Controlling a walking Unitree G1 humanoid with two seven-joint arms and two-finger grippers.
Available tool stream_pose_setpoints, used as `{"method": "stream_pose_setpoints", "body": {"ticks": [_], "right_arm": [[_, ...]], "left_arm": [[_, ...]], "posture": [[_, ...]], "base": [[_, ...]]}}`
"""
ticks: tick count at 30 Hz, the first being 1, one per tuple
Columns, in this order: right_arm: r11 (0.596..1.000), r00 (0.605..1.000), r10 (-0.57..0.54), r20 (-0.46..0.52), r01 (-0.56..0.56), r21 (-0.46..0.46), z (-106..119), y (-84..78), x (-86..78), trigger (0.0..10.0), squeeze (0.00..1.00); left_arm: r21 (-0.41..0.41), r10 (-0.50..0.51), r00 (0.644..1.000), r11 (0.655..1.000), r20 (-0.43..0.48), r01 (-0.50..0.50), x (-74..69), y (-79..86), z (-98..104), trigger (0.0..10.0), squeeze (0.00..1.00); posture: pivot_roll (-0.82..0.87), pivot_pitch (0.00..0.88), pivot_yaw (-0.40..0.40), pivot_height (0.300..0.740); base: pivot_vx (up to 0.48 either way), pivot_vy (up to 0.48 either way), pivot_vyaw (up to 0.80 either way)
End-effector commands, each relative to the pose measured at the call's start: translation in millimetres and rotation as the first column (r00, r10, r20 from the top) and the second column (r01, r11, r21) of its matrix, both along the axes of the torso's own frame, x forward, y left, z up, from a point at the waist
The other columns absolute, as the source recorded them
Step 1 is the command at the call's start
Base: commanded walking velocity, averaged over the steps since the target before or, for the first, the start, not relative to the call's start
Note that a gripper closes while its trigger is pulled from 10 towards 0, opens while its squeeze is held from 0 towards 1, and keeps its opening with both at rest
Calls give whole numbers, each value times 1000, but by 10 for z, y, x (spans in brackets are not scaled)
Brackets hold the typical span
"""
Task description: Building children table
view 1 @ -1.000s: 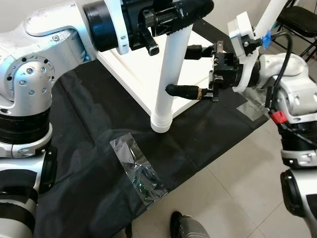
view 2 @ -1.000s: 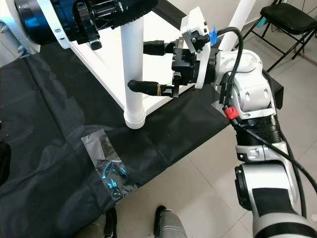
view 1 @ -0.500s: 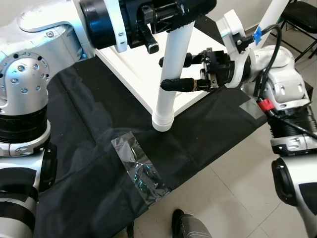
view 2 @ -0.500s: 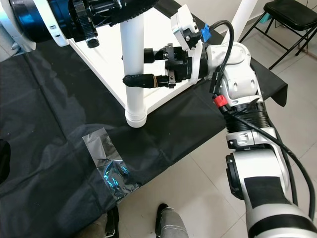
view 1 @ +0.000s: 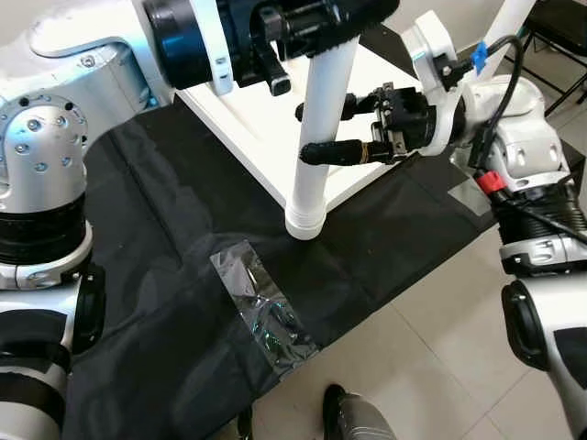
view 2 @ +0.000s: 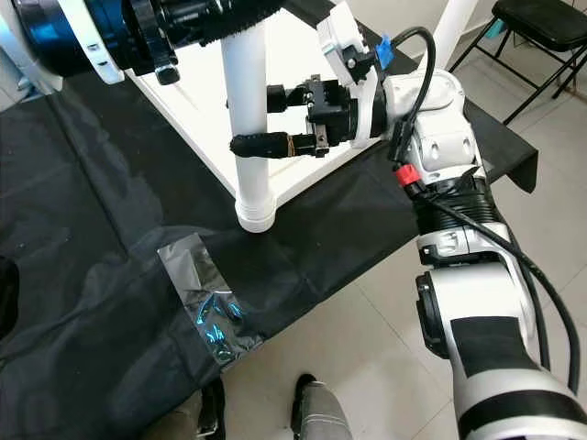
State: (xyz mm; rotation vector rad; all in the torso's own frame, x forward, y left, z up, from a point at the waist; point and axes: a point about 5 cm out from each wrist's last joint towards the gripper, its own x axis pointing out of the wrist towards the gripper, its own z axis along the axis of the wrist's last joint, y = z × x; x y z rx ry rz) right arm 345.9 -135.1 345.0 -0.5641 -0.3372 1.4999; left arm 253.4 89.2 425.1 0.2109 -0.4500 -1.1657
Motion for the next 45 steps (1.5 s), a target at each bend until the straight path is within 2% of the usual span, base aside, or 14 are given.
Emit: {"method": "stream_pose_setpoints", "body": {"ticks": [1,10,15,19,20,22,23,24,25,28,29,30,31,45], "right_arm": [[996,995,-83,51,81,44,79,-42,39,0,0],[966,973,-228,-16,229,119,-53,-79,95,0,0],[856,862,-468,-196,497,142,-530,70,45,0,0],[823,827,-513,-231,550,140,-616,113,33,0,0],[686,683,-647,-337,716,134,-849,221,7,0,0],[686,683,-647,-337,716,134,-849,221,7,0,0],[599,591,-721,-361,794,104,-949,253,-9,0,0],[599,591,-721,-361,794,104,-949,253,-9,0,0],[480,470,-783,-408,873,85,-1035,277,-25,0,0],[480,470,-783,-408,873,85,-1035,277,-25,0,0],[414,403,-814,-419,908,69,-1095,312,-46,0,0],[414,403,-814,-419,908,69,-1095,312,-46,0,0],[361,356,-828,-434,930,75,-1129,374,-80,0,0],[367,375,-798,-471,923,113,-1070,642,-237,0,0]], "left_arm": [[13,-3,1000,1000,16,3,-28,-28,1,10000,1000],[-46,103,995,994,9,-102,80,92,57,10000,1000],[-91,227,973,969,-36,-230,261,275,68,10000,1000],[-93,239,970,966,-45,-242,283,294,59,10000,1000],[-98,256,964,960,-70,-262,338,326,24,10000,1000],[-98,256,964,960,-70,-262,338,326,24,10000,1000],[-101,260,962,958,-81,-267,356,337,8,10000,1000],[-101,260,962,958,-81,-267,356,337,8,10000,1000],[-105,264,960,956,-89,-273,371,347,-6,10000,1000],[-105,264,960,956,-89,-273,371,347,-6,10000,1000],[-108,266,959,955,-93,-275,379,349,-19,10000,1000],[-108,266,959,955,-93,-275,379,349,-19,10000,1000],[-113,268,959,954,-95,-278,381,355,-25,10000,1000],[-140,199,977,968,-70,-207,326,297,40,10000,1000]], "posture": [[54,281,10,740],[40,285,8,740],[18,288,-3,740],[17,286,-4,740],[17,277,-9,740],[17,277,-9,740],[13,271,-16,740],[13,271,-16,740],[5,264,-25,740],[5,264,-25,740],[1,253,-39,740],[1,253,-39,740],[0,245,-38,740],[5,226,-41,740]], "base": [[0,0,0],[0,0,0],[0,0,0],[0,0,0],[0,0,0],[0,0,0],[0,0,0],[0,0,0],[0,0,0],[0,0,0],[0,0,0],[0,0,0],[0,0,0],[0,0,0]]}}
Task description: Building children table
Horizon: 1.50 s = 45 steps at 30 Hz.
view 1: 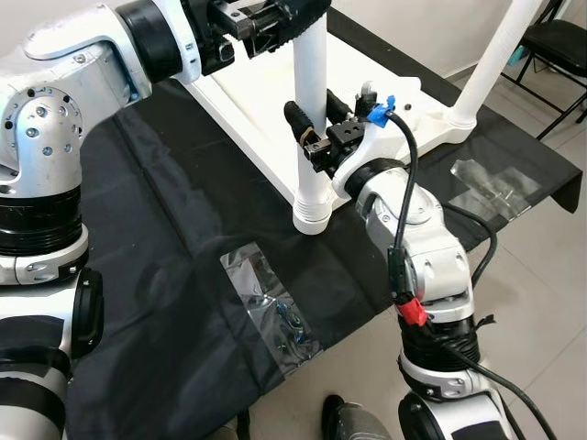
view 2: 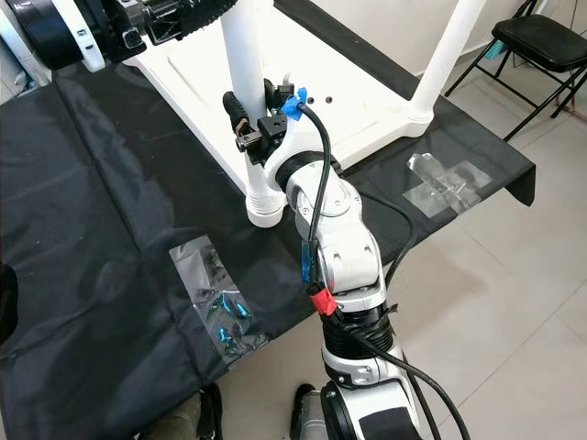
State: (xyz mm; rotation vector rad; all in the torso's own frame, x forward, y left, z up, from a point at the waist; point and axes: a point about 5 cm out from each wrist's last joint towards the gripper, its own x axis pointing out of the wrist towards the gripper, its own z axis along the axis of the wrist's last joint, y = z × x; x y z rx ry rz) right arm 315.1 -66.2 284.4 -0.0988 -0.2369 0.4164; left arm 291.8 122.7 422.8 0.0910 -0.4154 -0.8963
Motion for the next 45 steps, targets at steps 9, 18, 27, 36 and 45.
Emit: {"method": "stream_pose_setpoints", "body": {"ticks": [9,18,27,36,45], "right_arm": [[984,985,173,-29,-174,-49,-173,79,-25,0,0],[968,964,246,97,-249,27,107,-18,-30,0,0],[946,934,297,197,-316,71,306,-87,-33,0,0],[898,881,428,203,-439,10,215,20,-168,0,0],[896,873,442,204,-423,-131,172,1,-139,0,0]], "left_arm": [[-9,-78,996,997,39,78,-93,-100,75,10000,0],[-28,-65,997,997,37,67,-67,-91,63,10000,0],[-56,-97,995,994,25,98,-60,-89,105,10000,0],[-26,-116,993,993,7,116,-83,-136,47,10000,0],[15,-143,990,990,-4,143,-101,-186,6,0,0]], "posture": [[-11,221,-33,740],[-14,207,-36,740],[-11,189,-38,740],[-14,194,-29,740],[-6,192,-29,740]], "base": [[0,0,0],[0,0,0],[0,0,0],[0,0,0],[0,0,0]]}}
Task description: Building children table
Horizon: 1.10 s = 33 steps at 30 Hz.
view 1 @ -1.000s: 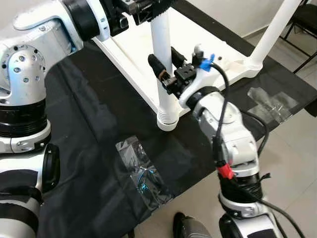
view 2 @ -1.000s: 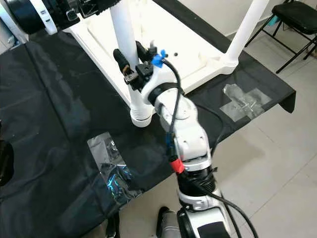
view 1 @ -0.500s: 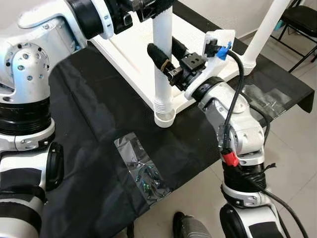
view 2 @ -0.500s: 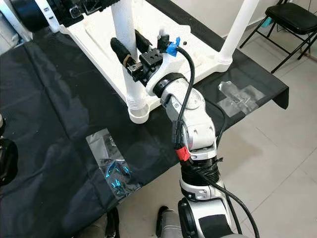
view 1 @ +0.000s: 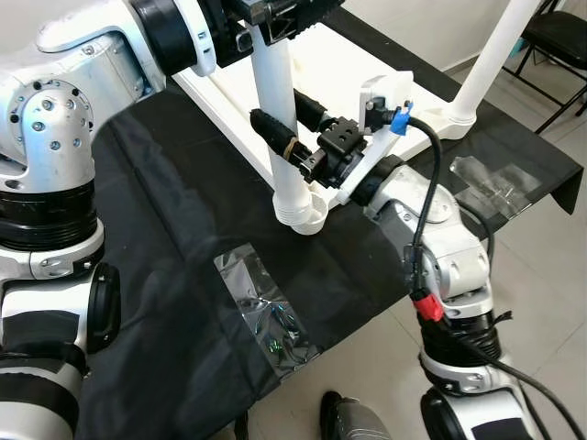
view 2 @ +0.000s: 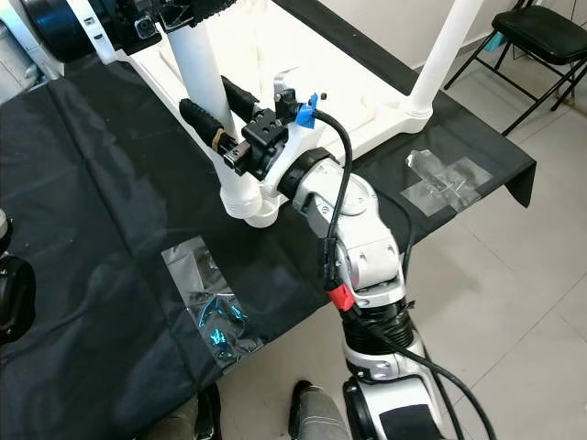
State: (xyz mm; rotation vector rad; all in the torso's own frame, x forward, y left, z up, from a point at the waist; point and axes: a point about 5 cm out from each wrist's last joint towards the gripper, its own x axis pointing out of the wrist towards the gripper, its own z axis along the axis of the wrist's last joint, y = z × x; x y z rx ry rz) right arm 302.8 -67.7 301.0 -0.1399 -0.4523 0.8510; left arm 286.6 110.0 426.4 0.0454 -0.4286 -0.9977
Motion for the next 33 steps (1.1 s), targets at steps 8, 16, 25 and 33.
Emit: {"method": "stream_pose_setpoints", "body": {"ticks": [8,16,25,33], "right_arm": [[997,996,-33,80,39,-74,39,-61,52,0,0],[998,998,14,67,-9,-63,101,-152,64,10000,1000],[938,949,311,-40,-314,-146,81,-369,-7,10000,1000],[727,770,593,-237,-638,-254,88,-625,29,10000,1000]], "left_arm": [[98,-32,999,995,2,32,-58,-93,-92,0,0],[160,-71,997,985,4,69,-78,-157,-171,0,0],[242,-278,961,931,-10,272,-320,-390,-279,0,0],[322,-487,873,824,-17,466,-708,-580,-418,0,0]], "posture": [[-6,185,-28,740],[-8,171,-29,740],[0,165,-35,740],[10,166,-39,740]], "base": [[0,0,0],[0,0,0],[0,0,0],[0,0,0]]}}
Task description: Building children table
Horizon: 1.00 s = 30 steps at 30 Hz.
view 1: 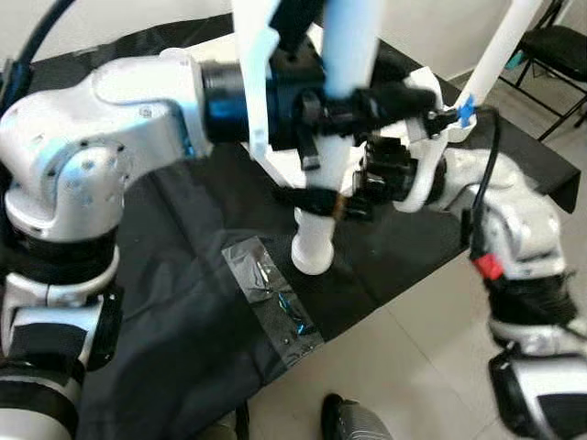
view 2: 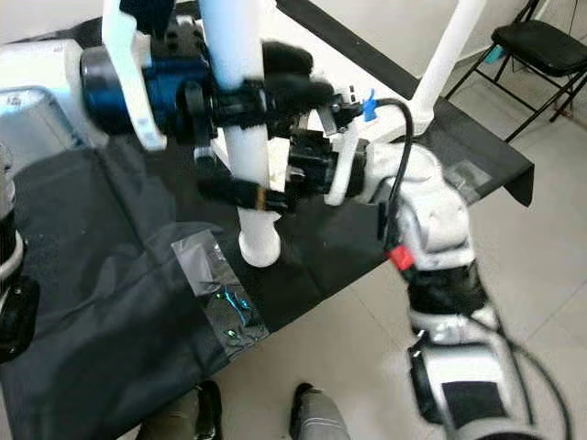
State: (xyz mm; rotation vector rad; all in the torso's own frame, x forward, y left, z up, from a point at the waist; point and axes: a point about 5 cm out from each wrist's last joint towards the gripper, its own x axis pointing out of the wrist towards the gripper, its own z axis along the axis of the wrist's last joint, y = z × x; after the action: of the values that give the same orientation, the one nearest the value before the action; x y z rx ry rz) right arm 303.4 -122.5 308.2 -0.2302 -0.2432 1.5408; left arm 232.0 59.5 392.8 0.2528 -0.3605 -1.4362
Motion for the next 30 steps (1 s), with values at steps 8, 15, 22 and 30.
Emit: {"method": "stream_pose_setpoints", "body": {"ticks": [8,15,22,30], "right_arm": [[961,973,209,-102,-224,-163,-100,24,46,10000,0],[917,943,311,-121,-330,-222,-214,225,-6,10000,0],[866,935,355,3,-328,-377,-303,370,-45,10000,0],[876,911,342,229,-222,-428,-183,497,-37,10000,0]], "left_arm": [[52,-223,975,974,23,222,-350,-116,-80,0,0],[65,-262,964,963,30,260,-440,-115,-92,0,0],[67,-278,960,959,27,276,-492,-110,-101,0,0],[62,-277,961,959,0,276,-493,-106,-111,0,0]], "posture": [[11,162,-41,740],[10,159,-37,740],[11,160,-31,740],[5,160,-24,740]], "base": [[0,0,0],[0,0,0],[0,0,0],[0,0,0]]}}
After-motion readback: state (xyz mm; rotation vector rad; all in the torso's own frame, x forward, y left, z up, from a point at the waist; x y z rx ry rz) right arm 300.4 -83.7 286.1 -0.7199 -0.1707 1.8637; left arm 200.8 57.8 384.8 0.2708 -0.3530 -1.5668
